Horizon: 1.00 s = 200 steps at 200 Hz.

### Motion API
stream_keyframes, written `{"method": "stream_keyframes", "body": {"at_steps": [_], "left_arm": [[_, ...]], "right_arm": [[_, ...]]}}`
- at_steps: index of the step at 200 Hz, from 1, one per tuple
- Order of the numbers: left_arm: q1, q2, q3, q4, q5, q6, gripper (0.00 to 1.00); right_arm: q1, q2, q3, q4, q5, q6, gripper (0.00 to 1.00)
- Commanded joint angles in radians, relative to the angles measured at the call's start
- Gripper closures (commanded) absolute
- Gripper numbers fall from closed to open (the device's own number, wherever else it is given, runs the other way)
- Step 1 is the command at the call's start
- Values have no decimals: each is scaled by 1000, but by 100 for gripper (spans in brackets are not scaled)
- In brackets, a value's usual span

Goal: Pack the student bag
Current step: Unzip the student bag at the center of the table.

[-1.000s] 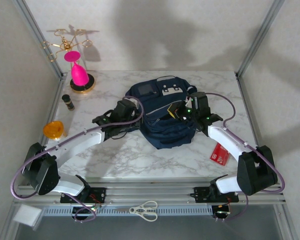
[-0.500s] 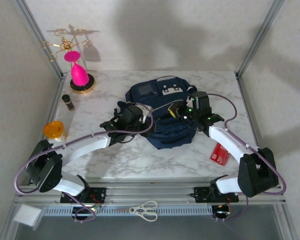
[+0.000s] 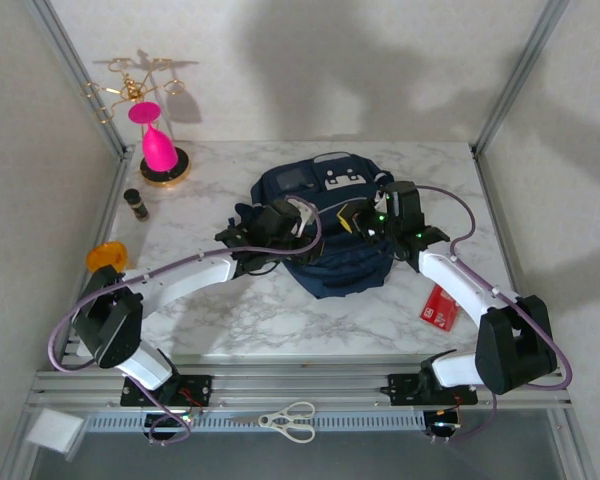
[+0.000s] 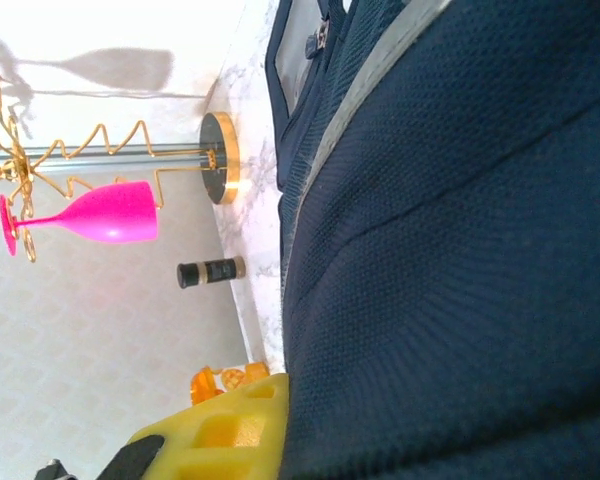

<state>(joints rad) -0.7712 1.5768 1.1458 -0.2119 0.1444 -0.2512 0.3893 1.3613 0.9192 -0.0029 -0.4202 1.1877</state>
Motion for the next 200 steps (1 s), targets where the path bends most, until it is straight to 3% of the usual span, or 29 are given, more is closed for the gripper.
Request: {"method": "stream_keyframes", "body": {"at_steps": [1, 52, 113, 161, 200], "left_arm": [[-12, 34, 39, -6, 36, 29, 52], [-27, 94, 78, 22, 3, -8, 54], [-27, 100, 88, 86, 0, -42, 73], [-27, 43, 36, 82, -17, -52, 100], [-17, -27, -39, 51, -115, -86, 100]], "right_arm": [[-4, -11, 17, 83, -20, 7, 100], [-4, 0, 2, 108, -23, 22, 100], [-10, 3, -16, 121, -27, 23, 100], [-31, -4, -16, 107, -40, 12, 100], [-55, -30, -12, 78, -65, -8, 100]]}}
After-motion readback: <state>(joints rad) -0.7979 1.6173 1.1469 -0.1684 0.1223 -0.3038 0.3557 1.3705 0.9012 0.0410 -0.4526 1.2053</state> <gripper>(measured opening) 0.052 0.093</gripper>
